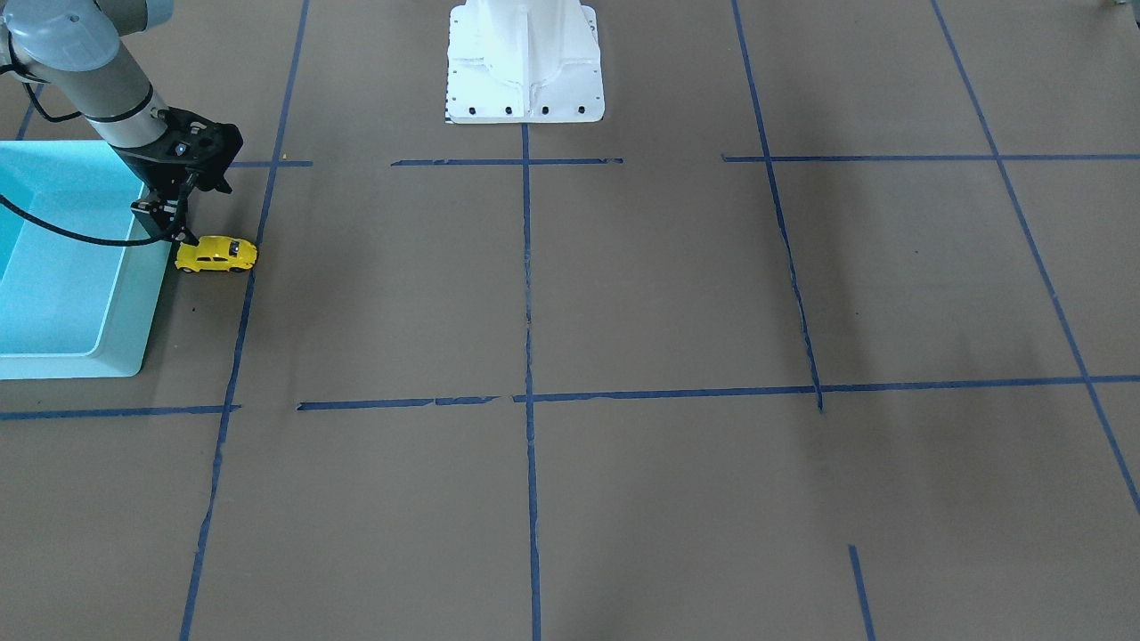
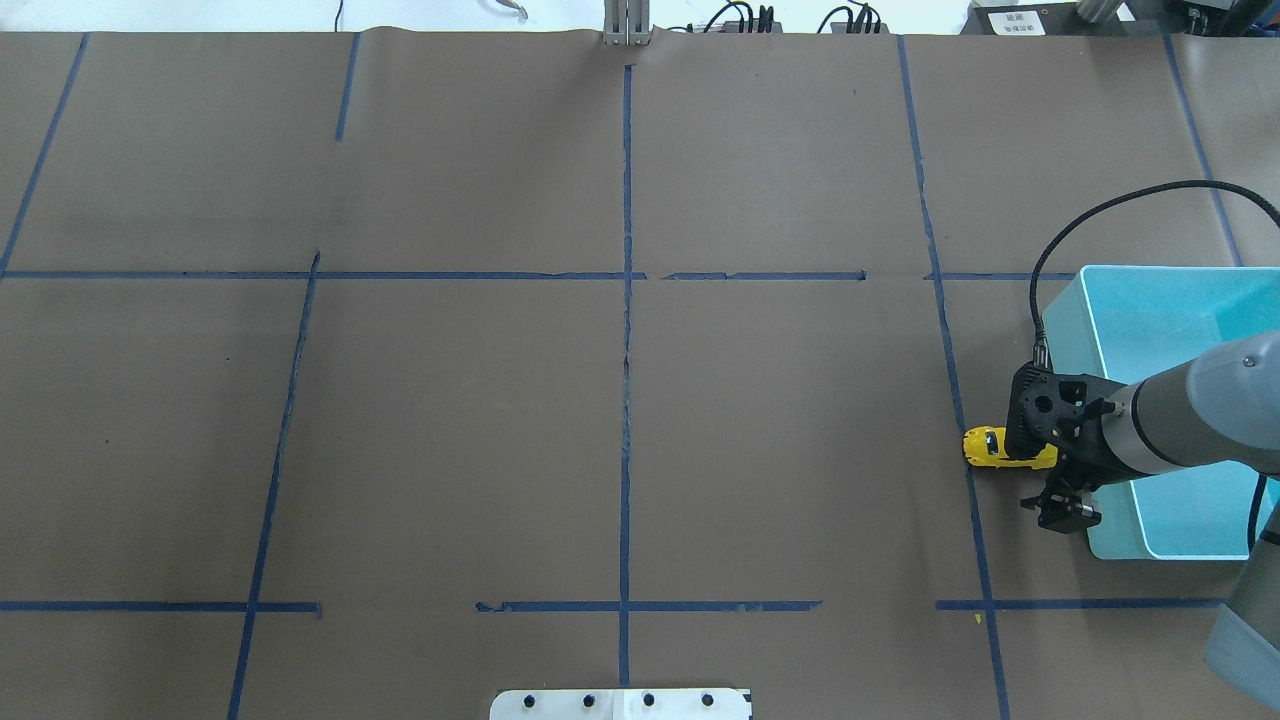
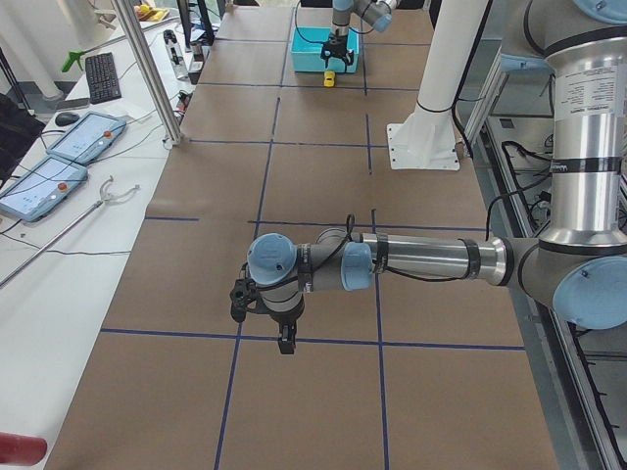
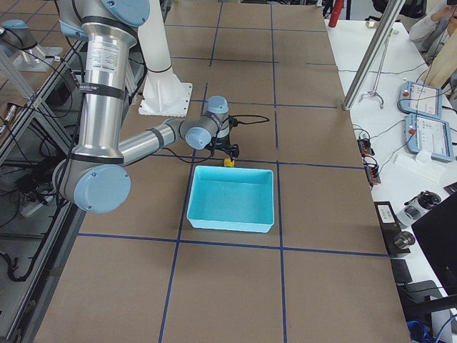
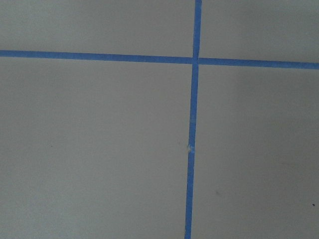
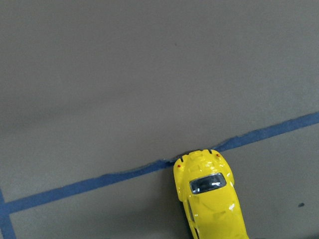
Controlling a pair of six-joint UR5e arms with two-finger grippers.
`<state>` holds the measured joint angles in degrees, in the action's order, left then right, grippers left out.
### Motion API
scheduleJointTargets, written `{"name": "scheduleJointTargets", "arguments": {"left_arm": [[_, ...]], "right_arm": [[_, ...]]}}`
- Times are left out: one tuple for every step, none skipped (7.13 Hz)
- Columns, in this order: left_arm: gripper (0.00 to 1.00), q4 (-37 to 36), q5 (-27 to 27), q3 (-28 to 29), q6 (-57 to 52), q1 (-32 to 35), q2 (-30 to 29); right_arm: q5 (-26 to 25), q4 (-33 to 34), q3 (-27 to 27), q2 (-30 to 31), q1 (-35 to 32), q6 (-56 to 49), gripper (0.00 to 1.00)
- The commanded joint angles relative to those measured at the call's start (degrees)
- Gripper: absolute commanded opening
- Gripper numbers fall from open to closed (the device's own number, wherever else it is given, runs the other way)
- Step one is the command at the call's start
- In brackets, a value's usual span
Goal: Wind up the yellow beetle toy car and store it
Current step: 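Close the right gripper around the yellow car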
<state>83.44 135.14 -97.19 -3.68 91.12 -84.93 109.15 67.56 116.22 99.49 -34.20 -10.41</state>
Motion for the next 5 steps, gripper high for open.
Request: {"name": "scheduleJointTargets", "arguments": {"left_arm": [[1.0, -1.0, -2.7, 0.1, -3.0, 0.4, -0.1], [1.0, -1.0, -3.6, 0.2, -3.0, 0.5, -0.1], [1.0, -1.0, -3.6, 0.2, -2.9, 0.5, -0.3], [1.0, -1.2, -3.6, 0.1, -2.8, 0.8, -0.5], [1.0, -1.3, -3.5, -0.4, -2.5, 0.8, -0.5]], "right_arm": [[-5.7, 0.0, 0.1, 0.8, 3.4, -3.5, 0.97], [-6.8, 0.1, 0.0, 0.6, 4.7, -4.3, 0.97], [-7.2, 0.3, -0.2, 0.3, 5.5, -4.4, 0.97], [-7.6, 0.4, -0.5, 0.2, 5.4, -5.8, 0.97], [-8.6, 0.6, -0.6, 0.0, 4.5, -9.4, 0.97]]}}
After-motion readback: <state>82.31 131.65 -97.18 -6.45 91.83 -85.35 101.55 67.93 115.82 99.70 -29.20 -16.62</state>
